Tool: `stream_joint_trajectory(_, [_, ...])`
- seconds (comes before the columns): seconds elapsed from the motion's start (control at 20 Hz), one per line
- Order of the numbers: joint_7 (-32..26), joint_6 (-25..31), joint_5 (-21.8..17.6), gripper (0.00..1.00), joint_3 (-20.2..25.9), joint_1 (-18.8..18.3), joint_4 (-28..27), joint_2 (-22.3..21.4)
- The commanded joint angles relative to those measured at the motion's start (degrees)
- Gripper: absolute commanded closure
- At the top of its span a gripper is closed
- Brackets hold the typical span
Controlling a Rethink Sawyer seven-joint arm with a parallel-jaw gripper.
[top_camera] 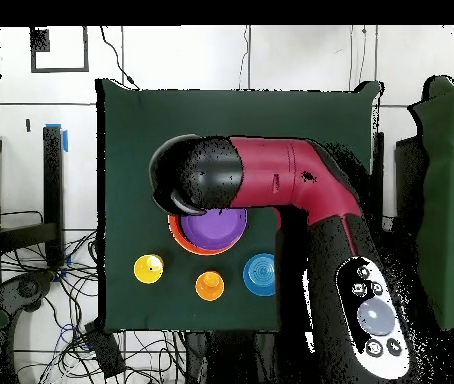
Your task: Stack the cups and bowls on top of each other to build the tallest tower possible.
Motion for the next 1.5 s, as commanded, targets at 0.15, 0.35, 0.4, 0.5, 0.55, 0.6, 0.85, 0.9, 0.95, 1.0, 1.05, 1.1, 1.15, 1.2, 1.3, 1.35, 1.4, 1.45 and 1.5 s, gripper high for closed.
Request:
stream_joint_trajectory(0.15, [-10.68,4.49,-7.66,0.00,0.89,0.60,2.88,2.70])
stream_joint_trajectory(0.35, [-11.66,5.33,-9.92,0.00,0.73,-0.01,2.78,2.89])
stream_joint_trajectory(0.4, [-12.22,4.92,-10.18,0.00,0.88,-0.63,3.12,3.07])
stream_joint_trajectory(0.5, [-13.43,4.15,-10.81,0.00,1.12,-1.90,3.73,3.44])
stream_joint_trajectory(0.55, [-14.20,3.75,-11.31,0.00,1.18,-2.61,3.92,3.61])
stream_joint_trajectory(0.6, [-14.93,3.51,-11.71,0.00,1.35,-3.27,3.98,3.88])
stream_joint_trajectory(0.85, [-18.61,3.90,-13.64,0.00,2.56,-6.55,3.62,5.30])
stream_joint_trajectory(0.9, [-18.89,3.82,-13.99,0.00,2.82,-7.07,3.71,5.46])
stream_joint_trajectory(0.95, [-19.17,3.75,-14.35,0.00,3.08,-7.59,3.80,5.62])
stream_joint_trajectory(1.0, [-19.29,3.29,-14.76,0.00,3.42,-8.14,4.07,5.74])
stream_joint_trajectory(1.05, [-19.60,2.84,-14.85,0.00,3.88,-8.82,4.47,5.79])
stream_joint_trajectory(1.1, [-19.85,2.37,-14.97,0.00,4.27,-9.44,4.90,5.90])
stream_joint_trajectory(1.15, [-20.10,1.91,-15.09,0.00,4.66,-10.07,5.32,6.01])
stream_joint_trajectory(1.2, [-20.44,1.49,-15.37,0.00,5.01,-10.66,5.60,6.21])
stream_joint_trajectory(1.3, [-21.03,0.63,-15.99,0.00,5.72,-11.80,6.14,6.70])
stream_joint_trajectory(1.35, [-21.40,0.42,-16.29,0.00,6.02,-12.41,6.15,7.18])
stream_joint_trajectory(1.4, [-21.68,0.16,-16.51,0.00,6.33,-12.97,6.35,7.63])
stream_joint_trajectory(1.45, [-22.17,-0.17,-16.84,0.00,6.63,-13.60,6.49,8.13])
stream_joint_trajectory(1.5, [-22.56,-0.59,-17.12,0.00,6.87,-14.16,6.74,8.50])
